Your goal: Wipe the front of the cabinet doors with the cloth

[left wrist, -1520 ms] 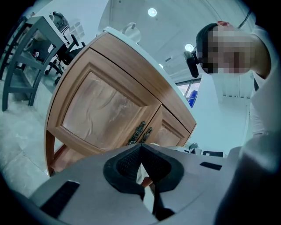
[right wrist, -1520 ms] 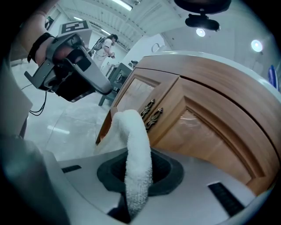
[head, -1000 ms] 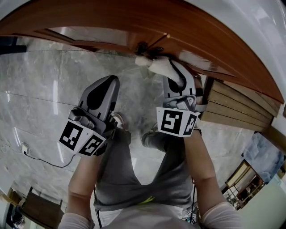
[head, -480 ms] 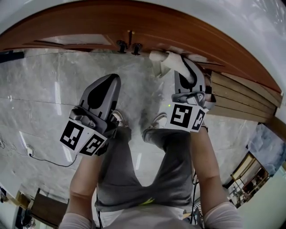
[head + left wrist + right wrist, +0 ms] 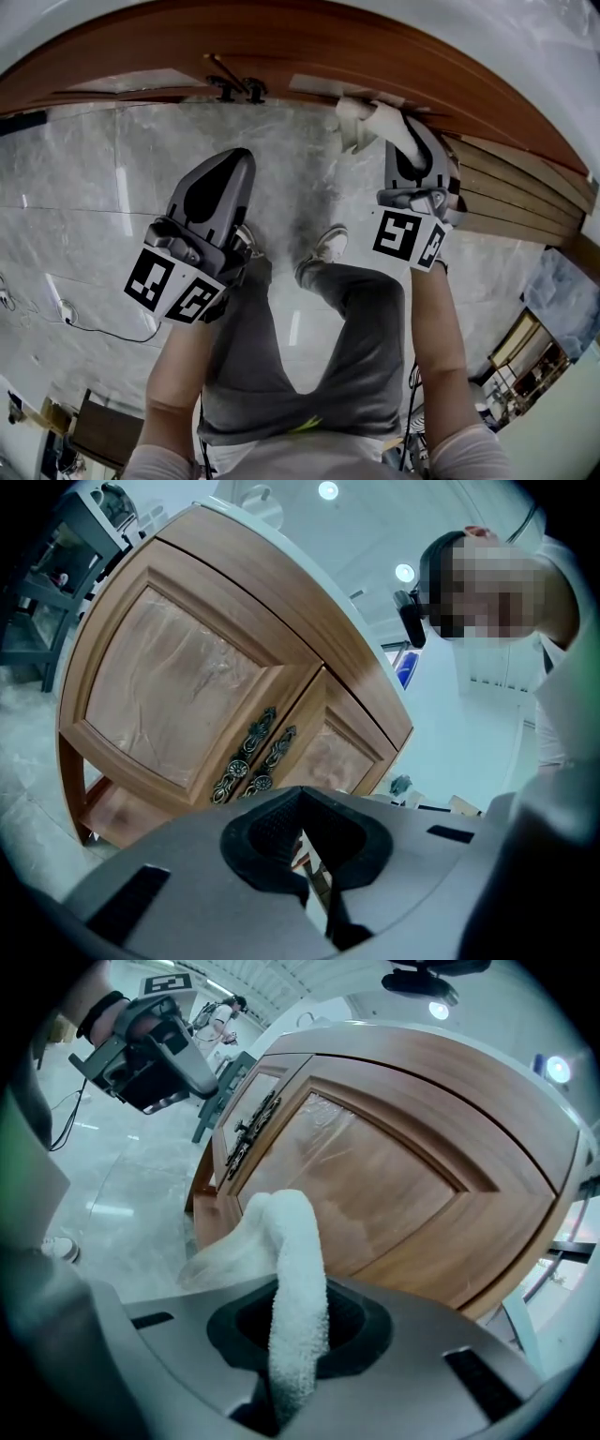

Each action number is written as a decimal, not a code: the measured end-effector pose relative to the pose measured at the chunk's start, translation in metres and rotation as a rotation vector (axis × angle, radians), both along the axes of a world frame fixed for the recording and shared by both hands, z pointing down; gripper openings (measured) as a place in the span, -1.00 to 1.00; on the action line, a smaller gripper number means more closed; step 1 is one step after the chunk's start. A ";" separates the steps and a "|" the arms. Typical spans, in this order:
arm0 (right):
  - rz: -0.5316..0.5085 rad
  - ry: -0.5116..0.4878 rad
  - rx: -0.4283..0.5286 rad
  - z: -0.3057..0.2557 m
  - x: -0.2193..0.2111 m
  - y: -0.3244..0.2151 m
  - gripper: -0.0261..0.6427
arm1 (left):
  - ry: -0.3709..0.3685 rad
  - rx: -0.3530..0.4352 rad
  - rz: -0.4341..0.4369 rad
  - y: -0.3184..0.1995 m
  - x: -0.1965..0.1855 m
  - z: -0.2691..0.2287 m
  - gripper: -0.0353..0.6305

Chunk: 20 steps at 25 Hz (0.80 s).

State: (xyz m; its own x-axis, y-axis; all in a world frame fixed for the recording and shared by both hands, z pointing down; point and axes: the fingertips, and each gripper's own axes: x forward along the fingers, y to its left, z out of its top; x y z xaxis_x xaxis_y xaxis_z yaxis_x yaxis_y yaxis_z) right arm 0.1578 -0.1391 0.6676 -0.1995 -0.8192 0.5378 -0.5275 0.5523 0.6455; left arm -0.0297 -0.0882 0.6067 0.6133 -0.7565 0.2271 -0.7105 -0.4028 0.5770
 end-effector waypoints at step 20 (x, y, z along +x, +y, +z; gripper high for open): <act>0.014 0.023 0.003 -0.105 0.039 0.053 -0.71 | 0.004 -0.031 -0.029 0.053 0.014 -0.094 -0.84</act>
State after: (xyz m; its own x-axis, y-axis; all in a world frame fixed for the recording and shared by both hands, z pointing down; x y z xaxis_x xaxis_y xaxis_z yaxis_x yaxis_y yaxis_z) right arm 0.1965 -0.0861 0.5621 -0.1756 -0.8233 0.5398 -0.5204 0.5430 0.6590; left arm -0.0161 -0.0354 0.5123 0.5923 -0.7665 0.2483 -0.7190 -0.3637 0.5923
